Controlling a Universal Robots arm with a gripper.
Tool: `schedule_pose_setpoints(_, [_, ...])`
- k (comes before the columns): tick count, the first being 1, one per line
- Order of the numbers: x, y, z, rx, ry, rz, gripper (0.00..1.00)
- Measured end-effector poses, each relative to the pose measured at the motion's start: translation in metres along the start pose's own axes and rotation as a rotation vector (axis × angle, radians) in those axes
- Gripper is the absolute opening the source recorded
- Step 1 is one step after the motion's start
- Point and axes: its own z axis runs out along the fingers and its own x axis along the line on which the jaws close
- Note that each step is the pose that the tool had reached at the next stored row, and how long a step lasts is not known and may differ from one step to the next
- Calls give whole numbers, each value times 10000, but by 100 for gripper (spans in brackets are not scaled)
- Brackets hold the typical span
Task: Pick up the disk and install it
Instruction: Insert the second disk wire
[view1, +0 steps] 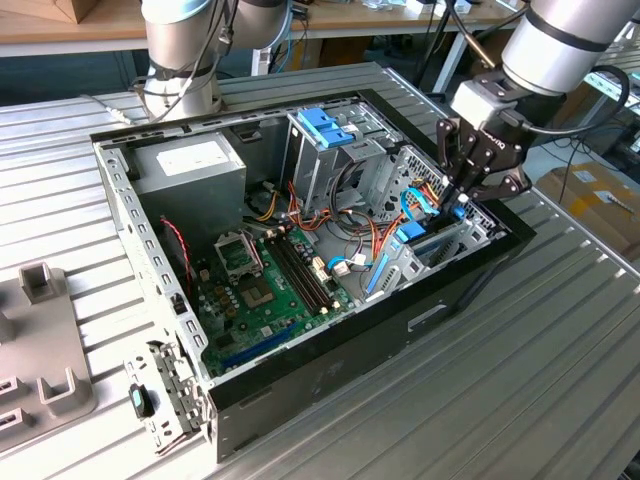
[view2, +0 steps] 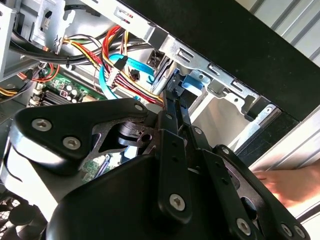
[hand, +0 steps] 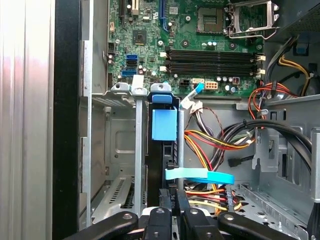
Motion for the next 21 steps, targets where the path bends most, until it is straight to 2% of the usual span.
schedule_pose_setpoints(21, [12, 4, 57, 0, 0, 1, 16])
